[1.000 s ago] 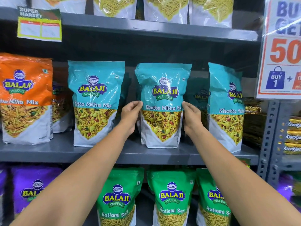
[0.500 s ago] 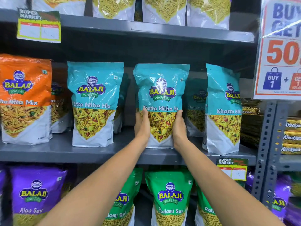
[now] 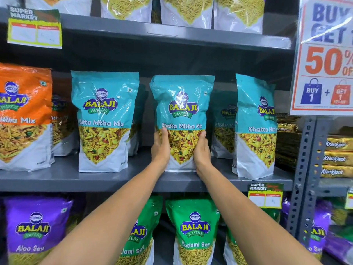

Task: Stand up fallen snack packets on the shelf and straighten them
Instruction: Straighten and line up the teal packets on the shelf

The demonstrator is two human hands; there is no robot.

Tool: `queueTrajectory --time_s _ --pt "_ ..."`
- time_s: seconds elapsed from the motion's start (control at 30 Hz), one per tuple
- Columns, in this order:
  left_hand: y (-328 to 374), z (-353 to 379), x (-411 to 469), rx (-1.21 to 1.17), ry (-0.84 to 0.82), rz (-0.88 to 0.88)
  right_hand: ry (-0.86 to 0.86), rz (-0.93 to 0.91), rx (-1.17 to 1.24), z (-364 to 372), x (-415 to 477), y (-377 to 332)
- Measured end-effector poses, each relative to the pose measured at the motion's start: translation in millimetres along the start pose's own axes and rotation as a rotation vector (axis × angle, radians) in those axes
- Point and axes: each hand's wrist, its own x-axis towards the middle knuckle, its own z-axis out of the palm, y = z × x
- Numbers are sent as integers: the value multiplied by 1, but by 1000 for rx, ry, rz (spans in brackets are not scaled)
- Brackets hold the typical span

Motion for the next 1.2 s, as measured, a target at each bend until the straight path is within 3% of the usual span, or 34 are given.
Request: queueTrajectory --time_s 0.1,0.2,0.33,0.4,0.5,0.57,0.63,0.7,0.97,1.1,1.2 --pt "-1 -3 -3 43 177 72 103 -46 -105 0 -4 -1" --pt "11 -3 -20 132 432 453 221 -340 -234 -18 -24 -3" --pt "21 26 -59 85 291 728 359 -842 -287 -76 -55 -7" --pt "25 52 -74 51 176 759 509 -913 -286 -118 -52 -20" --pt "29 95 -88 84 -32 690 663 -659 -295 -177 -18 -29" --pt "31 122 -94 138 -198 529 589 -467 -403 -202 2 -26" --pt "32 140 -92 208 -281 353 403 -373 -514 -209 11 -20" --pt "33 148 -84 234 -330 269 304 -287 -477 -205 15 -16" --pt "26 132 -46 210 -477 122 298 -265 -308 -193 29 -10" --pt "22 143 -47 135 -497 10 287 -44 2 -203 45 -11" --pt "14 151 -51 168 -509 17 79 106 27 -206 52 -4"
